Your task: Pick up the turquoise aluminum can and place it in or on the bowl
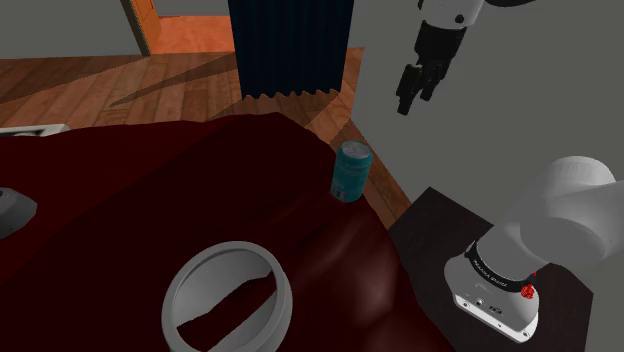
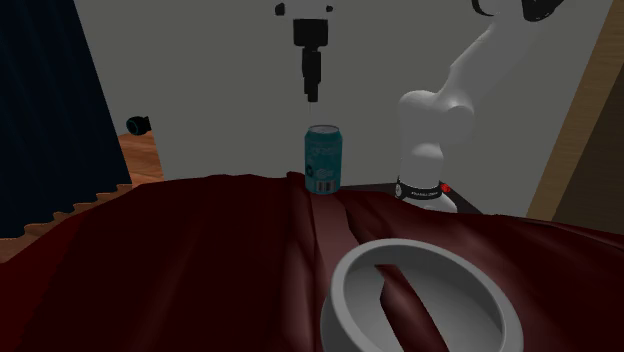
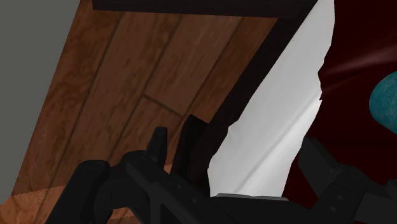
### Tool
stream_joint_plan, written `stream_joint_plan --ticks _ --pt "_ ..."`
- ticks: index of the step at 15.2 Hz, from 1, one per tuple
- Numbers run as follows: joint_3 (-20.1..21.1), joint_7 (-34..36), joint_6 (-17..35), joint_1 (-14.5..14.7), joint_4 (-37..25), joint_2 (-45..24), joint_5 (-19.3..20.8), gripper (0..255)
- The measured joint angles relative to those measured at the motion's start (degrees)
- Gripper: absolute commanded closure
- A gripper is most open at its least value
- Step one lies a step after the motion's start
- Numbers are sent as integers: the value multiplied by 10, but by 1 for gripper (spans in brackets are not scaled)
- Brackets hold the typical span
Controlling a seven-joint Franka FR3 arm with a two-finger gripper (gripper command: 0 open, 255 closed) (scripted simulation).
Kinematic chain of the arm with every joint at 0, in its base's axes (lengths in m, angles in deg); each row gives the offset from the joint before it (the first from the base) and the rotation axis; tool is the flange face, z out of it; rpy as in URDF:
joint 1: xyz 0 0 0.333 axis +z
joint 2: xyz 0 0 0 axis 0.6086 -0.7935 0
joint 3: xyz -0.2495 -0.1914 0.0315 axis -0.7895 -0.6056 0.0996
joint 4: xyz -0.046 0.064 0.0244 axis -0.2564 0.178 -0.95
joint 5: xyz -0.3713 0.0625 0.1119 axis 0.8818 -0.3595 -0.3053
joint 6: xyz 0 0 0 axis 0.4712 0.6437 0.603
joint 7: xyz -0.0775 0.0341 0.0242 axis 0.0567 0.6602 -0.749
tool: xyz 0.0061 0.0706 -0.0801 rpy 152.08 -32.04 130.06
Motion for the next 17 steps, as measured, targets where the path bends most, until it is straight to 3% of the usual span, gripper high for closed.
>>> stream_joint_plan --ticks 3,17 --pt "15 18 1 6 1 0 -11 0" --pt "183 234 39 57 -58 -85 -118 0"
